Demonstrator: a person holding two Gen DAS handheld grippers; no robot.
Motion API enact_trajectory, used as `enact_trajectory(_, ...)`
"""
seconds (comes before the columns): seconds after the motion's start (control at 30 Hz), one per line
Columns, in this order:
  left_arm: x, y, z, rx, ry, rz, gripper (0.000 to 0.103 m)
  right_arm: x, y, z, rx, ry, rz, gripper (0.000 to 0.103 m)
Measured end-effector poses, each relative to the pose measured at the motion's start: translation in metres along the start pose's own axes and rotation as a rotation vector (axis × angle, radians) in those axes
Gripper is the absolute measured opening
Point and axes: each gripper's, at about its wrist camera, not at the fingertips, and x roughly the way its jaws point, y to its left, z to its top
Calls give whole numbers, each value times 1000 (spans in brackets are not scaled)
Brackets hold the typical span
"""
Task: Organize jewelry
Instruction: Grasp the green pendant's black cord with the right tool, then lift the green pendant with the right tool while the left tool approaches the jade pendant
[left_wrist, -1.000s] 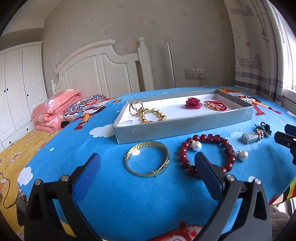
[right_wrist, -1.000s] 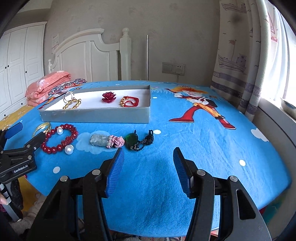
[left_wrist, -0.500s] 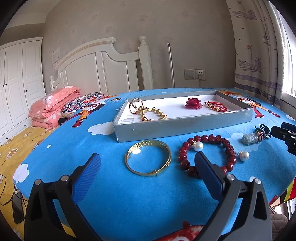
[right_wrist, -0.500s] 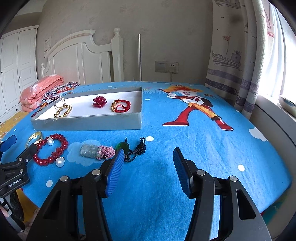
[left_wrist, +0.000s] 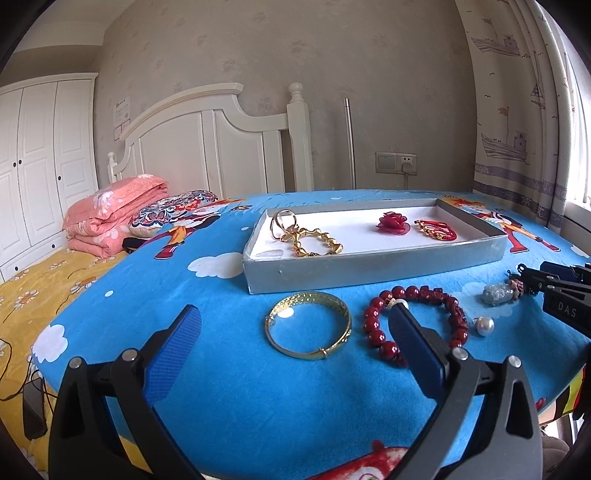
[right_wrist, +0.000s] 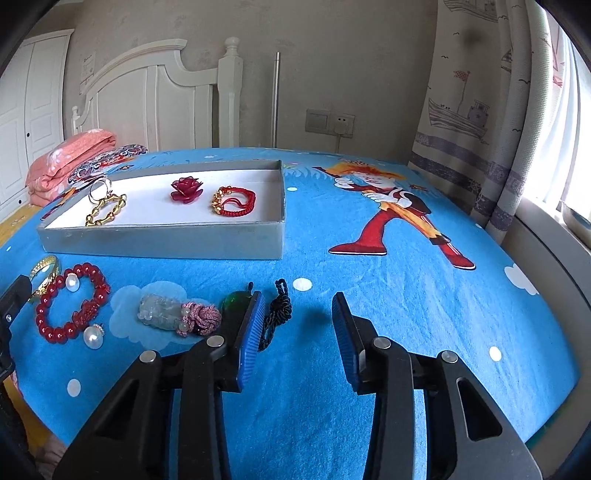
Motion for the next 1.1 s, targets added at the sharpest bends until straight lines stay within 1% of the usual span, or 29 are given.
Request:
enact_trajectory(0.03, 0, 0, 1, -6, 0, -1, 98, -1, 2, -1, -4, -2, 13, 28)
enact_trajectory(0.1, -1, -2, 3, -10, 0, -13, 98, -4, 6, -2, -26, -7, 37, 12)
enact_trajectory(0.2, -2, -10, 10, -14, 2, -40, 98, -10, 11, -6, -53, -20, 45, 9)
enact_trajectory(0.3, 0, -25, 17, -14, 10, -80, 98, -17, 10, -12, -61, -41, 39, 9)
enact_trajectory(0.53, -2, -82, 26, 86, 15, -152, 98, -43, -13, -8, -18, -126, -13, 8)
enact_trajectory(0.67, 1, -109, 29, 79, 62, -185, 98, -54, -23, -8, -2, -161, -26, 8)
enact_trajectory(0.83, 9, -140, 32, 78, 108, -193, 98, -67, -30, -7, -2, -204, -33, 8)
enact_trajectory(0.87, 9, -145, 33, 78, 114, -191, 96, -69, -32, -6, 3, -211, -32, 8)
enact_trajectory(1.0, 19, -160, 36, 59, 163, -166, 94, -73, -40, -5, 25, -227, -27, 8)
enact_trajectory(1.1, 29, -166, 39, 46, 195, -125, 91, -74, -45, -7, 33, -232, -26, 8)
